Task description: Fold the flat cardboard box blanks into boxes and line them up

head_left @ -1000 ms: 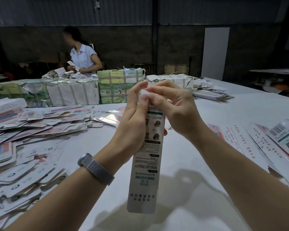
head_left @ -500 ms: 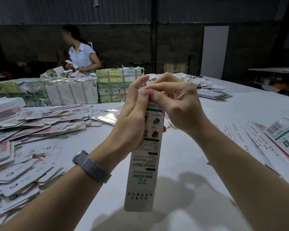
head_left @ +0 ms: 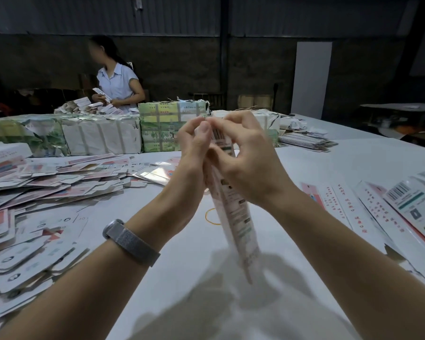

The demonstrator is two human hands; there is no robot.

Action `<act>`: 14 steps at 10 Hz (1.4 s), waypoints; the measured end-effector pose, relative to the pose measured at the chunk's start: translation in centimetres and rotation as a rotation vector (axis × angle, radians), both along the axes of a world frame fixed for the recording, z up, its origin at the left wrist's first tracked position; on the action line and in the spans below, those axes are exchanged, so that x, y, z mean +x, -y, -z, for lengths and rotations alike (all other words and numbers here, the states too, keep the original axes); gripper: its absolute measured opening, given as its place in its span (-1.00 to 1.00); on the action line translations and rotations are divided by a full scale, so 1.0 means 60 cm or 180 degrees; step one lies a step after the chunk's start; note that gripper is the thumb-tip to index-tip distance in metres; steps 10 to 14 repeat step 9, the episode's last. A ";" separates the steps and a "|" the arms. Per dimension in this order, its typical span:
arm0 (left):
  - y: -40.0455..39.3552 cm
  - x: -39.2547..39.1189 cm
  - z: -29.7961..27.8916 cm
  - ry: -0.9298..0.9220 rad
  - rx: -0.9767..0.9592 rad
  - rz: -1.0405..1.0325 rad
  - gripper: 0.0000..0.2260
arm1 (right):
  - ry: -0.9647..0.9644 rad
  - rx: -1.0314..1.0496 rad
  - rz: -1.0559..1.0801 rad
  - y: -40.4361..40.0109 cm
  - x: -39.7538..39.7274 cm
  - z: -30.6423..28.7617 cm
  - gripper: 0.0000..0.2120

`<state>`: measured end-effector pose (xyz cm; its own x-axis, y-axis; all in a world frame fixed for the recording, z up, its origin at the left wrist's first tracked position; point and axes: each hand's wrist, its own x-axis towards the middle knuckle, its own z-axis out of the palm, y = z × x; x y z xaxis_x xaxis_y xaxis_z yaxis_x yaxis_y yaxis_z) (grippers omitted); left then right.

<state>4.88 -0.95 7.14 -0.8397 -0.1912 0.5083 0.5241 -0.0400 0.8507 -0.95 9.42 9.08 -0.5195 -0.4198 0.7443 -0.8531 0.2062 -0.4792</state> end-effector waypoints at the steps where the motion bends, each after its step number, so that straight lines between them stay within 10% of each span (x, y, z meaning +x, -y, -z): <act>1: -0.005 0.003 -0.004 -0.0011 0.0052 0.0230 -0.41 | 0.0139 0.0235 -0.0079 -0.008 0.004 -0.007 -0.45; 4: -0.001 0.000 -0.003 0.0365 -0.0612 -0.0074 -0.72 | -0.0354 0.0357 0.1195 -0.106 -0.045 -0.051 -0.59; 8: 0.012 -0.007 0.016 0.0684 -0.0757 -0.0340 -0.75 | 0.0609 0.3132 0.3227 -0.404 -0.173 -0.004 -0.82; 14: 0.009 -0.006 0.015 0.0635 -0.0655 -0.0360 -0.75 | 0.0390 0.3027 0.3450 -0.413 -0.178 -0.009 -0.77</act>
